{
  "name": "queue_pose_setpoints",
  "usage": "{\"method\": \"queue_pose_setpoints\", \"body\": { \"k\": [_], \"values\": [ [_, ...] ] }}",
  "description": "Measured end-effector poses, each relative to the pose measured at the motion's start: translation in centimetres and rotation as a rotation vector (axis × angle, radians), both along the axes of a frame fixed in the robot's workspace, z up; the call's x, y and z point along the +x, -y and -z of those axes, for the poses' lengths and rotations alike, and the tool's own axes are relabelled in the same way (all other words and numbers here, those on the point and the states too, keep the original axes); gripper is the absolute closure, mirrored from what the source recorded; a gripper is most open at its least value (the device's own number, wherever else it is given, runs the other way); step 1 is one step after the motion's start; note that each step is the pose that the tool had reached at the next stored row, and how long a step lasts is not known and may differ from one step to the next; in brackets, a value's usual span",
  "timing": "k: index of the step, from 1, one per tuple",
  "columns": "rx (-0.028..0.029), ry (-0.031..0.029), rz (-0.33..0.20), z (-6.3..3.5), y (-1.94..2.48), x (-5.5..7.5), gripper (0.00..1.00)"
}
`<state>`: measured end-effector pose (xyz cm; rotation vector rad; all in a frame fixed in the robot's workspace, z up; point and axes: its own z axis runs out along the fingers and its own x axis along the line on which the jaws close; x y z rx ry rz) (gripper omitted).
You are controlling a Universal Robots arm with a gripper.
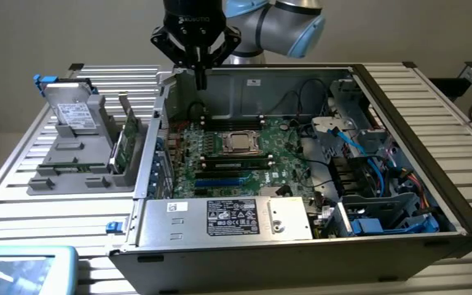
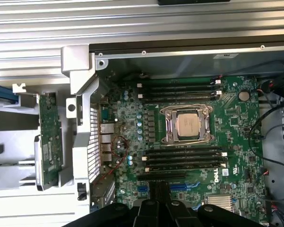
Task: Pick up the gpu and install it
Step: 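Reach for the gpu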
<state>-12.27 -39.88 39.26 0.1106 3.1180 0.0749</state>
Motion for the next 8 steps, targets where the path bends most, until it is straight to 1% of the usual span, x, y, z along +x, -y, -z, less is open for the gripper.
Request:
{"method": "queue_pose_setpoints", "body": {
  "k": [8],
  "values": [
    [0.0001, 0.0001, 0.0, 0.05, -0.01, -1.7, 0.88]
  ]
}}
